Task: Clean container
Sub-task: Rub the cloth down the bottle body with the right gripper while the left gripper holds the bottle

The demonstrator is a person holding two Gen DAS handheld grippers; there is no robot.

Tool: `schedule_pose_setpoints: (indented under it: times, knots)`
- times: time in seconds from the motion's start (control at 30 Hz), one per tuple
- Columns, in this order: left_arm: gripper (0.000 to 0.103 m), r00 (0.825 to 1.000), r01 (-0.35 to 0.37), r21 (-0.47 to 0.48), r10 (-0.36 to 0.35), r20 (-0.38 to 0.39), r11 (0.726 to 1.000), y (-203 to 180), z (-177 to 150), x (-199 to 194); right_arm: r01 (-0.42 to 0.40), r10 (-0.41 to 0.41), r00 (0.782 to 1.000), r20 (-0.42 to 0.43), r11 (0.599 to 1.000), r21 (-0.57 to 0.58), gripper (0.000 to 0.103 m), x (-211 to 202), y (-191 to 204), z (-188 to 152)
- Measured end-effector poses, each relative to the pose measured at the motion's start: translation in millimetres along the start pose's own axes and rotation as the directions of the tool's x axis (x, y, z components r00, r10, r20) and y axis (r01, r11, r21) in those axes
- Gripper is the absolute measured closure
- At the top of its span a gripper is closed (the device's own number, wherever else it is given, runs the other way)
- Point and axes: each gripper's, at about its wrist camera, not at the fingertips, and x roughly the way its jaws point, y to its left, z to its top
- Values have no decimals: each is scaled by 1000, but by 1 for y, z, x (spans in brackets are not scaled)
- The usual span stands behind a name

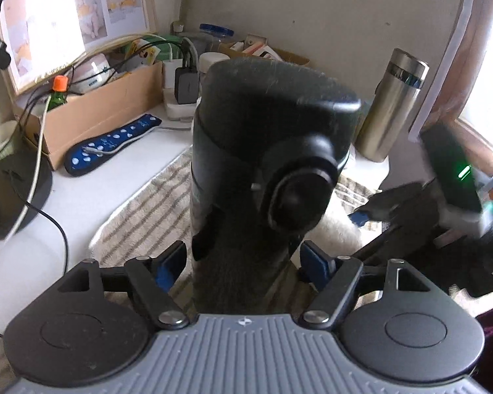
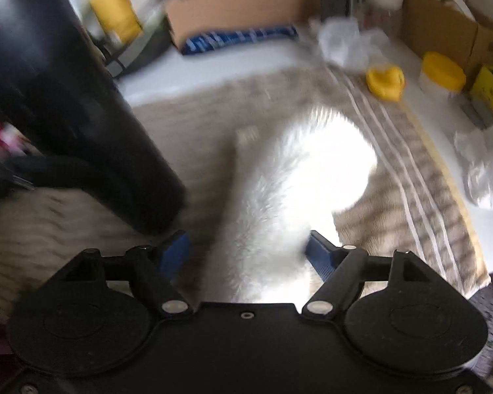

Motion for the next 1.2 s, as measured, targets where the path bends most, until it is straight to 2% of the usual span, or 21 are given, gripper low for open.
schedule_pose_setpoints:
  times: [0.03, 0.07, 0.13, 0.3, 0.47, 0.7, 0.83, 0.9, 1.0, 1.03, 1.13, 1.2]
  knots:
    - [26, 1000, 10, -1, -10, -3, 1000, 1, -1, 0, 4, -4, 1000, 6, 1000, -1, 6, 5, -1, -2]
    - [26, 1000, 9, 4, -9, -3, 1000, 0, -2, 0, 8, -8, 1000, 11, 1000, -10, 1, 8, 0, -4]
    - [26, 1000, 2, 12, -2, -8, 1000, 0, -3, 0, 30, -30, 999, 16, 999, -29, 1, 13, 3, -5]
    - [26, 999, 3, -36, -5, -38, 999, 9, -6, -2, 95, -95, 995, 5, 995, -23, 1, 17, 11, -1]
    - [26, 999, 17, -37, -19, -40, 999, 12, -10, -3, 117, -118, 993, -13, 993, -27, 1, 22, 17, -2]
    - [26, 1000, 15, -50, -15, 3, 999, 11, -12, -6, 36, -39, 999, 20, 986, 165, 1, -4, -7, 2]
    - [26, 1000, 26, -62, -26, 4, 998, 12, -13, -6, -50, 27, 996, 84, 957, 285, 1, -36, -29, 3]
    - [26, 1000, 29, -79, -29, -1, 996, 12, -14, -6, -54, 18, 993, 114, 944, 325, 1, -45, -36, 0]
    - [26, 1000, 25, -110, -24, 12, 994, 15, -13, -8, -44, 7, 995, 97, 920, 390, 1, -38, -48, -5]
    - [26, 1000, 24, -119, -23, 16, 993, 16, -11, -9, -64, 29, 995, 91, 908, 414, 1, -34, -51, -6]
    - [26, 999, 18, -117, -15, 28, 993, 15, -7, -12, -94, 46, 991, 124, 907, 410, 5, -30, -47, -6]
    - [26, 999, 9, -101, -6, 35, 995, 12, -6, -14, -105, 59, 990, 127, 911, 399, 18, -24, -44, -5]
